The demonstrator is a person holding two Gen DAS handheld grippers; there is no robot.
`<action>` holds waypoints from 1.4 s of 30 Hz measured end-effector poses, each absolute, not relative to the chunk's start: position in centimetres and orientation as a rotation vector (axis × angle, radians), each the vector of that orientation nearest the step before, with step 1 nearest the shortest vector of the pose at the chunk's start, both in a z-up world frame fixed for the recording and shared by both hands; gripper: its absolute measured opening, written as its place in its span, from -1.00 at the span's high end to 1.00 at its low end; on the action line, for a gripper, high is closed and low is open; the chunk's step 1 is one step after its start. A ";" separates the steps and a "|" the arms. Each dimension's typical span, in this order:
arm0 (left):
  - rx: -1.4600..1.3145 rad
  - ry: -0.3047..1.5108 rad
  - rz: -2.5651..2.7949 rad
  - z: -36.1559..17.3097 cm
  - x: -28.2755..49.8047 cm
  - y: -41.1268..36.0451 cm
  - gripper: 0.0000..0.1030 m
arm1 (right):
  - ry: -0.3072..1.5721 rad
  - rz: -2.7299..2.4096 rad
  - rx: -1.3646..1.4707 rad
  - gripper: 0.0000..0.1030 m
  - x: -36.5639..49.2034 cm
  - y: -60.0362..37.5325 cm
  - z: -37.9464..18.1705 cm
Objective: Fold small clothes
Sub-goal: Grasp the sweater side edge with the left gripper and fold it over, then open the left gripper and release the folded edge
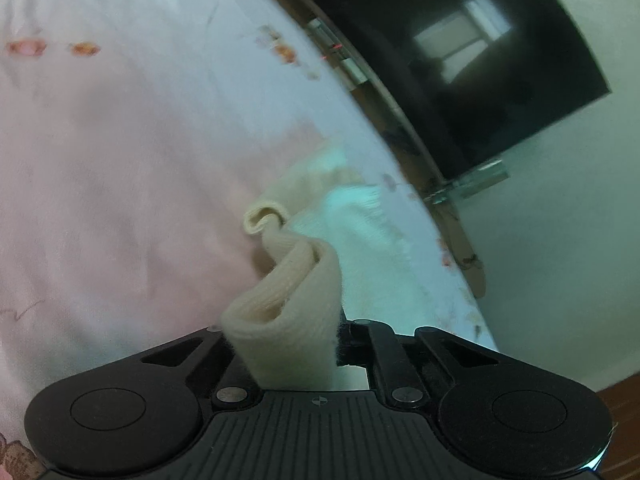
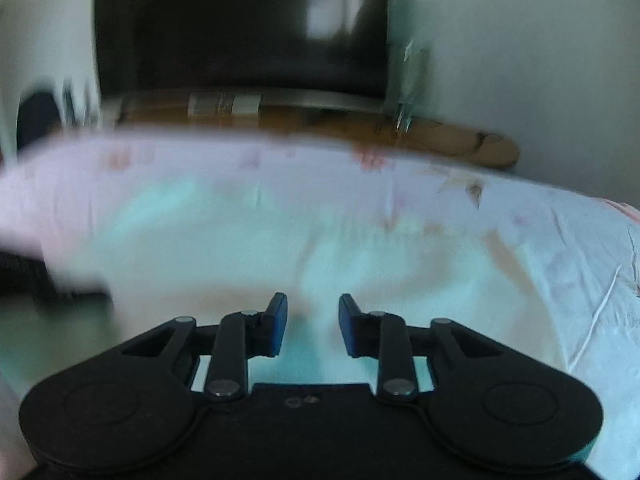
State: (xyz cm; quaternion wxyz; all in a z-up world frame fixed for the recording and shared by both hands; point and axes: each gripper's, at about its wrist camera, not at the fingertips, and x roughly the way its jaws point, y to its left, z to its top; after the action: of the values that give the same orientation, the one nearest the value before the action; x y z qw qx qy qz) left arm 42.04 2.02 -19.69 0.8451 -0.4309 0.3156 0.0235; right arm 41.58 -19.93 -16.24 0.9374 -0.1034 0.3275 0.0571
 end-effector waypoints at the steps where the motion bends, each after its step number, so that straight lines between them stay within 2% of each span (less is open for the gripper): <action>1: -0.862 0.645 0.025 -18.9 41.9 1.5 0.84 | 0.655 0.118 -0.249 0.44 41.2 -19.6 -16.5; 9: -0.621 0.580 -0.196 -14.7 41.9 -4.0 0.84 | 0.645 0.097 0.004 0.45 40.9 -23.1 -14.6; 19: -0.385 0.755 -0.416 -16.3 41.5 -15.9 0.84 | 0.634 -0.003 0.234 0.40 37.7 -32.7 -13.8; 23: -0.111 0.732 -0.393 -14.6 40.1 -20.6 0.83 | 0.628 -0.014 0.335 0.39 36.1 -35.8 -13.7; 24: -0.083 0.723 -0.395 -14.3 39.9 -21.1 0.73 | 0.626 -0.014 0.361 0.38 35.9 -36.4 -13.5; 25: -0.057 0.717 -0.405 -13.8 39.6 -21.5 0.42 | 0.625 -0.011 0.381 0.37 35.8 -36.9 -13.4; 26: -0.042 0.721 -0.424 -13.5 39.2 -21.8 0.24 | 0.626 0.000 0.403 0.34 35.8 -37.3 -13.3; 27: -0.027 0.715 -0.451 -13.1 38.7 -22.1 -0.03 | 0.630 0.008 0.421 0.33 35.9 -37.7 -13.1; 28: 0.001 0.695 -0.465 -12.8 38.1 -22.4 -0.10 | 0.628 0.012 0.432 0.31 35.8 -37.9 -12.9; 32: 0.073 0.687 -0.511 -11.3 36.0 -23.1 -0.10 | 0.624 0.014 0.453 0.15 35.6 -38.5 -12.1; 38: -0.026 0.697 -0.358 -10.0 37.7 -17.0 -0.10 | 0.678 0.064 0.508 0.13 36.1 -38.3 -12.5; 42: -0.067 0.715 -0.231 -10.9 40.2 -13.7 -0.10 | 0.731 0.095 0.528 0.13 37.6 -36.9 -14.1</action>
State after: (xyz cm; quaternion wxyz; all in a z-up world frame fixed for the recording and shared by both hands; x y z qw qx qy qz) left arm 40.24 -13.70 -10.91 0.9296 -0.0327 0.3493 -0.1128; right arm 37.57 -36.89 -14.08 0.8990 0.2549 0.3533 0.0458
